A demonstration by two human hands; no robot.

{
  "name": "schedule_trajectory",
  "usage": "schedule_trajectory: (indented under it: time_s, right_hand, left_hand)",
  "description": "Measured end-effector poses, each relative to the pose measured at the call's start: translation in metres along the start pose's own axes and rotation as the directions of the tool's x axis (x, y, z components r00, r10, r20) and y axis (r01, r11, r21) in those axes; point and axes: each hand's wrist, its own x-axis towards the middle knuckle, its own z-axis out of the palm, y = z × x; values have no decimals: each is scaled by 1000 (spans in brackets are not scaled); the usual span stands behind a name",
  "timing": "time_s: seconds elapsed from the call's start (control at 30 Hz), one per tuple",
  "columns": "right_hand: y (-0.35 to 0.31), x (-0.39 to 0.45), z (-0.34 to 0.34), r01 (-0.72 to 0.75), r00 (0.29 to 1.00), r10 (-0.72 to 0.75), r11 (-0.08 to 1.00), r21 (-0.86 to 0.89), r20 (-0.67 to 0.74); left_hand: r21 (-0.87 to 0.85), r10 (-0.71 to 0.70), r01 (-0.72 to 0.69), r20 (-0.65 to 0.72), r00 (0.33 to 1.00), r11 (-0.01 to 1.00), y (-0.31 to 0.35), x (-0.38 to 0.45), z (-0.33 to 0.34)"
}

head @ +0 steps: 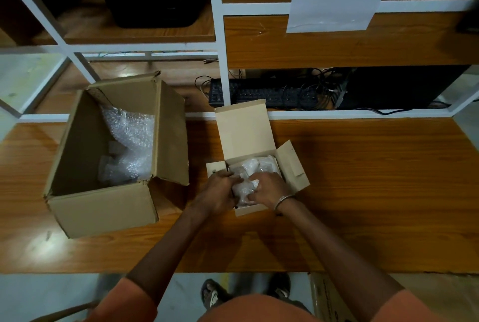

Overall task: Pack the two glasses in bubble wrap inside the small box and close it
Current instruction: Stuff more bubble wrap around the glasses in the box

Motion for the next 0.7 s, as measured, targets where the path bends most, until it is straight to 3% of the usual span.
schedule_trajectory:
  time_s: [0.1, 0.17, 0.3, 0.53, 0.7]
  right_hand:
    - [2, 7, -18, 45, 993, -39, 998, -47, 113]
    - [-2, 8, -21, 99, 991, -89, 990, -101, 95]
    - [-12, 7, -9, 243, 969, -228, 945, -217, 89]
    - [-15, 9, 0, 245, 967, -255, 929, -279, 0]
    - [-16, 9, 10, 238, 963, -259, 947, -214, -73]
  left_hand:
    - [181, 7, 2, -49, 999, 984, -2, 0, 6]
    - [246, 19, -5, -53, 998, 969, -4, -1, 11]
    - [267, 27, -10, -58, 998, 964, -1, -1, 12]
    - [309, -21, 51, -101, 995, 950, -3, 5, 22]
    - [270, -47, 85, -144, 988, 959, -7, 9, 29]
